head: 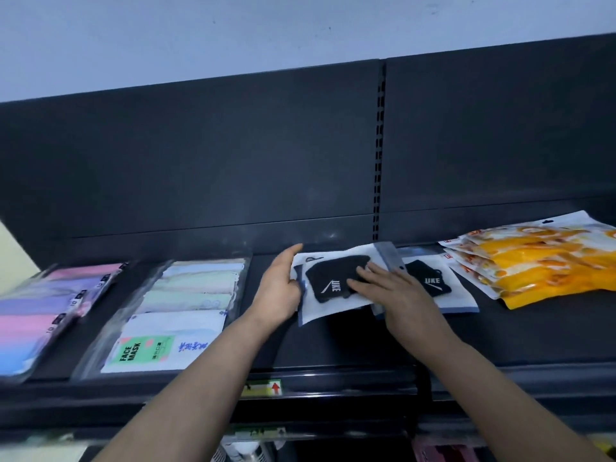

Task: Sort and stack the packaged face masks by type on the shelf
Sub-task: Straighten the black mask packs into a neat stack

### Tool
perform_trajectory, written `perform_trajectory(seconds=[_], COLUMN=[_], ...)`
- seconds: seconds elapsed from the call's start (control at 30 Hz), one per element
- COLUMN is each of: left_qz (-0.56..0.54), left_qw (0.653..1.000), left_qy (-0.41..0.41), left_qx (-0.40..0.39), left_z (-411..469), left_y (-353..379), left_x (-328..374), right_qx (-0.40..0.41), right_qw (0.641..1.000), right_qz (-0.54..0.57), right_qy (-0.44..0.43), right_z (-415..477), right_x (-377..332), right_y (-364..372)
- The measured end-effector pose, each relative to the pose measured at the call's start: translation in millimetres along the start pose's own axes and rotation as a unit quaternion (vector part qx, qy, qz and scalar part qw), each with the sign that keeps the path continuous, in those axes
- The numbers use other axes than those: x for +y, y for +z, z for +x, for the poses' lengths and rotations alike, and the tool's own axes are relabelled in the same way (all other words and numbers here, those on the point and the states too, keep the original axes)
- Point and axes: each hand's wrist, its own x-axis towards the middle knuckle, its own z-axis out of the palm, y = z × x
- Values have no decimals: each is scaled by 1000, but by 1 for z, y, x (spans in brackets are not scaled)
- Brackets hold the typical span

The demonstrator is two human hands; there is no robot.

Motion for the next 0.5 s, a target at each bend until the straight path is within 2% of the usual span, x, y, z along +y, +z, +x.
perform_trajectory(seconds=[0.07, 0.13, 0.23, 0.3, 0.37, 0.43, 0.5], left_qz=[96, 131, 57, -14, -61, -78, -18], left_qw=[995, 990, 998, 1000, 997, 992, 983], left_qy=[33, 40, -6, -3, 43, 80, 120], left_qx=[-24, -44, 3, 26, 35, 57, 135], left_z=[-2, -3, -3, -1, 3, 5, 7], left_y=[-8, -14, -19, -20, -21, -24, -29], left_x=[-5, -17, -31, -31, -27, -22, -15], right_qx=[39, 41, 34, 37, 33, -1, -71], right_qw=[996, 982, 957, 947, 954, 980, 977], right_qz=[72, 170, 267, 295, 269, 133, 11], right_qy=[23, 66, 110, 123, 130, 150, 202], right_z=[0, 0, -1, -1, 1, 4, 6], right_x=[-3, -5, -5, -5, -4, 1, 4], right_y=[1, -2, -7, -8, -8, -7, -6])
